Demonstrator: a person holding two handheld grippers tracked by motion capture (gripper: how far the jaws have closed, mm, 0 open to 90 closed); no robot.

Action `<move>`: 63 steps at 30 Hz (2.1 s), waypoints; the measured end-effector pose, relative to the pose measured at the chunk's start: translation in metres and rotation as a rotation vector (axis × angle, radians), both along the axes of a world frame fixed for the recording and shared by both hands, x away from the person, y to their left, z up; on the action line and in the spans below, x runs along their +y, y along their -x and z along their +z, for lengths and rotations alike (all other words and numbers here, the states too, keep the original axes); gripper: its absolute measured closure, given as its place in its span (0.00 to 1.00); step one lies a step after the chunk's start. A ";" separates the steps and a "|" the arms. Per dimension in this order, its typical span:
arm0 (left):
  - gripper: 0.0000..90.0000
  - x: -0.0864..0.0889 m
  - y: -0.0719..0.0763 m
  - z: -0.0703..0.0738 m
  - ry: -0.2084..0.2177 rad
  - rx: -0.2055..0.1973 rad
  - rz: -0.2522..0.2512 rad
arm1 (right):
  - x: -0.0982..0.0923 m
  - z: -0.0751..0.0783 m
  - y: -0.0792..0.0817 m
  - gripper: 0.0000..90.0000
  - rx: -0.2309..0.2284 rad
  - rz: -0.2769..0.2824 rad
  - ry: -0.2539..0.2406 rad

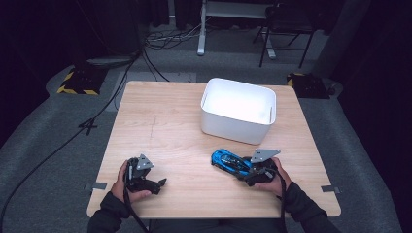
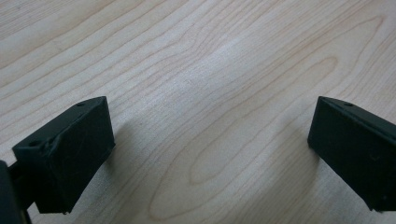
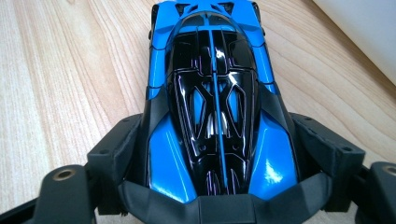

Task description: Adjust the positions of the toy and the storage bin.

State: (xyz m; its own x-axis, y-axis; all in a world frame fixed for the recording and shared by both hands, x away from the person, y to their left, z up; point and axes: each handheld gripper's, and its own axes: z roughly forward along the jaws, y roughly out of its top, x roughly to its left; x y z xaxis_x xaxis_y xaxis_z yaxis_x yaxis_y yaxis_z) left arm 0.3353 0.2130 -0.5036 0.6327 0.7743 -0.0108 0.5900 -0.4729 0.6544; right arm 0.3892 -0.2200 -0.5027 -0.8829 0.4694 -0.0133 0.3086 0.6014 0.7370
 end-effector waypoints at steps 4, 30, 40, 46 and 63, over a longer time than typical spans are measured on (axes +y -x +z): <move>0.01 0.000 0.000 0.000 -0.001 -0.002 0.000 | -0.001 0.000 0.002 0.27 0.013 -0.008 -0.017; 0.06 -0.002 0.002 0.001 0.006 -0.016 -0.007 | -0.095 0.003 0.025 0.27 -0.003 -0.185 0.007; 0.06 -0.007 -0.006 0.001 0.007 -0.012 -0.030 | -0.135 0.005 0.023 0.27 -0.006 -0.378 0.037; 0.09 -0.015 -0.013 0.002 -0.001 -0.043 -0.057 | -0.158 0.003 0.016 0.27 0.015 -0.512 0.004; 0.20 -0.074 -0.049 0.028 0.103 -0.094 -0.143 | -0.158 0.002 0.010 0.27 0.001 -0.540 -0.008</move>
